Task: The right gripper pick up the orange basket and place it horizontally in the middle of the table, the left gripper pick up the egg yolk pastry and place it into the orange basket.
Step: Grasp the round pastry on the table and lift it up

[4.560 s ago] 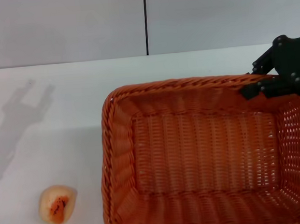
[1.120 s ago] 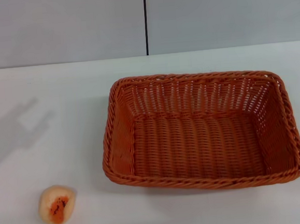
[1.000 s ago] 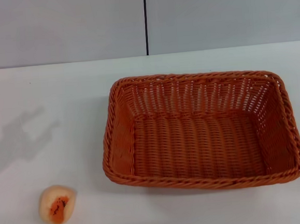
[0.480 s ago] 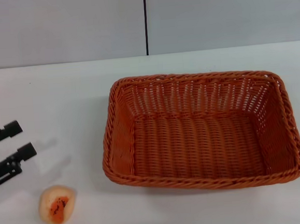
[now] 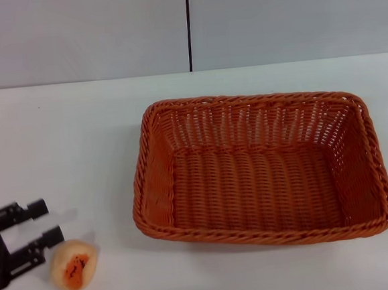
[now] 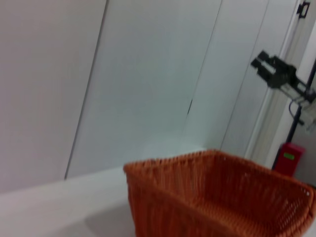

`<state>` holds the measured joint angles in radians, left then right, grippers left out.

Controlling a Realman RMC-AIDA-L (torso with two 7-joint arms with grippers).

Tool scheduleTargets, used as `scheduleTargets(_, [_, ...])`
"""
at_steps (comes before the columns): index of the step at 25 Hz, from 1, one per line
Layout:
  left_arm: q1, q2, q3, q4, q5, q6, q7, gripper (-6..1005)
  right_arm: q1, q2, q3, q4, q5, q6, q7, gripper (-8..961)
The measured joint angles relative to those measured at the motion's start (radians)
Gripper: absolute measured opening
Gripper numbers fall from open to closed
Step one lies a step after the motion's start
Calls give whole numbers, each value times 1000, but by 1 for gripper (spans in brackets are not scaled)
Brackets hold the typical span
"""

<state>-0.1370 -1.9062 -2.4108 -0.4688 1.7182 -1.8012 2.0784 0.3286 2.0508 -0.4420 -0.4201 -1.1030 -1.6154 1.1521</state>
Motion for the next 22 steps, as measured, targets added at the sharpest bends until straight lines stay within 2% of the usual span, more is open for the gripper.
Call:
scheduleTargets(3, [6,-5,-3,1,20,8,-2,590,7,0,-1,3,0,7,0,472])
scheduleTargets(4, [9,-18,-5,8,74,43,-5,583,9,0,-1,4,0,10,-1,472])
scheduleTargets(5, [8,-21,-5,17,90,62,-5,583,11,0,-1,6,-1,12,-1,472])
scheduleTargets(22, [1,-22,2,42,159,147,-31,584,19,2,-15,7,-2,33,-16,472])
